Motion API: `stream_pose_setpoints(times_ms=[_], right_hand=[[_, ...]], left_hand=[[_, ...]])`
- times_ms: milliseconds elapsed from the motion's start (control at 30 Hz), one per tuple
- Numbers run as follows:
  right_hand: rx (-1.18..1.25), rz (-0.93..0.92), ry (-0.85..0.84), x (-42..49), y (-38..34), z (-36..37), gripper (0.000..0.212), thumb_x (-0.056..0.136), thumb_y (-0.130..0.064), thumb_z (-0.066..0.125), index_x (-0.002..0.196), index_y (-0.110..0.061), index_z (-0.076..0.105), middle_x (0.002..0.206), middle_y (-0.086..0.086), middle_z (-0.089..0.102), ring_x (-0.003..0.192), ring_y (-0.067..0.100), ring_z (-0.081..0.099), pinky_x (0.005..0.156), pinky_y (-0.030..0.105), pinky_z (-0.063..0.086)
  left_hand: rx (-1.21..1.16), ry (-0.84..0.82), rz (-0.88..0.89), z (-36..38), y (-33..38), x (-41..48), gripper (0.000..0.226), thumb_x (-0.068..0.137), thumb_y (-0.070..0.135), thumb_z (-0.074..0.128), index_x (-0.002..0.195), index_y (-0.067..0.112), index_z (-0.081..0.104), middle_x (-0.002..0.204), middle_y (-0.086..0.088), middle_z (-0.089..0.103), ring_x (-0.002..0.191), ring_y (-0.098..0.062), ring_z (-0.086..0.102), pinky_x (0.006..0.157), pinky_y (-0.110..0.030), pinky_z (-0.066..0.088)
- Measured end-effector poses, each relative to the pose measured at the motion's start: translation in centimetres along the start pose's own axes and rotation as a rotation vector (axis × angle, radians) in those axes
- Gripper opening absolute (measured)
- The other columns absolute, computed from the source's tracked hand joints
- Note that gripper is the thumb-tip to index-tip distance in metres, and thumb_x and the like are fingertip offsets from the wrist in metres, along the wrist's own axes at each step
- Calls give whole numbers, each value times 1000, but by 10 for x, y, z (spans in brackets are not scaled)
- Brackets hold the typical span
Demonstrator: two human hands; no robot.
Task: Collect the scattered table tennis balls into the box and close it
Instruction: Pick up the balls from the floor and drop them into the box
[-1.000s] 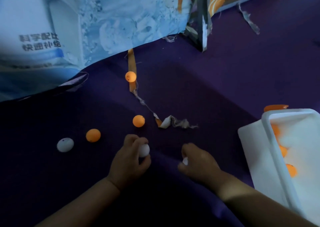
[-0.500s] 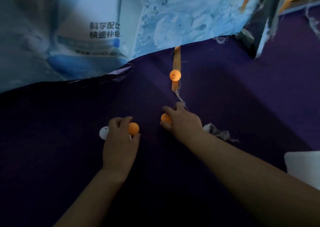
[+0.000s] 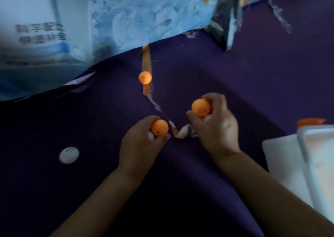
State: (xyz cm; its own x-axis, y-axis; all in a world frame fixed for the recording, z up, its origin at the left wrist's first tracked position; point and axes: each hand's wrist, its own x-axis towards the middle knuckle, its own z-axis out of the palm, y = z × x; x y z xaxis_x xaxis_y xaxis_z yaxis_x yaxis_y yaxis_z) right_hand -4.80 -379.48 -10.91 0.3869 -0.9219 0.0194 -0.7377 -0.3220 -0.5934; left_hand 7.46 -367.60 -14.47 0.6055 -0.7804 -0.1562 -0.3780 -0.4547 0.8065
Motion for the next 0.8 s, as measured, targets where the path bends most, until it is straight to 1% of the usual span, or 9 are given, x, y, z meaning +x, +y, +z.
stream_pose_setpoints(times_ms=[133,233,333,433,533,567,633,733,800], right_hand=[[-1,136,394,-5,48,-80,30,75,-54,62,92,-29,60,77,-14,58,75,12,58,70,29,46],[11,286,548,-19,93,-133,21,79,-54,57,83,-34,56,82,-11,64,78,10,59,73,29,45],[0,467,685,-42,137,-176,13,84,-45,60,82,-32,58,83,-11,61,86,10,58,76,25,40],[-33,641,646,-68,171,-201,19,85,-45,61,93,-28,63,83,-12,59,87,13,57,76,24,35],[-33,721,511,-91,189,-208,25,84,-52,58,102,-36,65,83,-13,62,78,6,56,69,23,40],[-46,711,530,-97,194,-209,30,84,-55,56,106,-36,65,87,-13,64,79,5,57,71,25,43],[-30,727,615,-104,204,-210,32,85,-55,46,104,-37,65,91,-13,68,86,11,61,80,33,48],[101,784,670,-107,214,-214,28,79,-36,39,97,-33,60,84,-19,63,83,5,56,83,42,46],[133,743,662,-110,218,-214,31,70,-23,40,98,-30,54,91,-16,61,84,4,53,80,39,44]], left_hand=[[-95,-122,159,51,59,2,44,72,44,69,113,33,58,94,23,53,88,2,56,75,-15,44],[-113,-231,264,94,99,-4,43,74,41,71,114,35,57,97,21,51,87,3,54,68,-11,39],[-163,-333,421,128,141,-18,41,76,36,70,115,36,56,99,17,55,86,-3,56,74,-18,46],[-144,-368,615,156,180,-31,44,75,37,68,116,35,55,102,17,60,89,-4,57,76,-25,50],[-175,-489,671,181,211,-38,48,76,31,73,120,37,55,115,19,59,103,0,53,86,-15,44],[-158,-513,698,189,219,-39,49,77,30,73,121,36,55,119,20,57,107,1,51,88,-13,42],[-111,-534,738,204,227,-41,52,77,28,72,126,33,54,122,19,53,112,-2,50,93,-21,45],[-122,-519,733,220,228,-42,58,76,22,71,130,25,49,120,13,47,117,-13,50,96,-35,46],[-114,-489,761,227,224,-44,57,74,13,64,128,17,48,119,7,46,116,-16,48,96,-33,44]])
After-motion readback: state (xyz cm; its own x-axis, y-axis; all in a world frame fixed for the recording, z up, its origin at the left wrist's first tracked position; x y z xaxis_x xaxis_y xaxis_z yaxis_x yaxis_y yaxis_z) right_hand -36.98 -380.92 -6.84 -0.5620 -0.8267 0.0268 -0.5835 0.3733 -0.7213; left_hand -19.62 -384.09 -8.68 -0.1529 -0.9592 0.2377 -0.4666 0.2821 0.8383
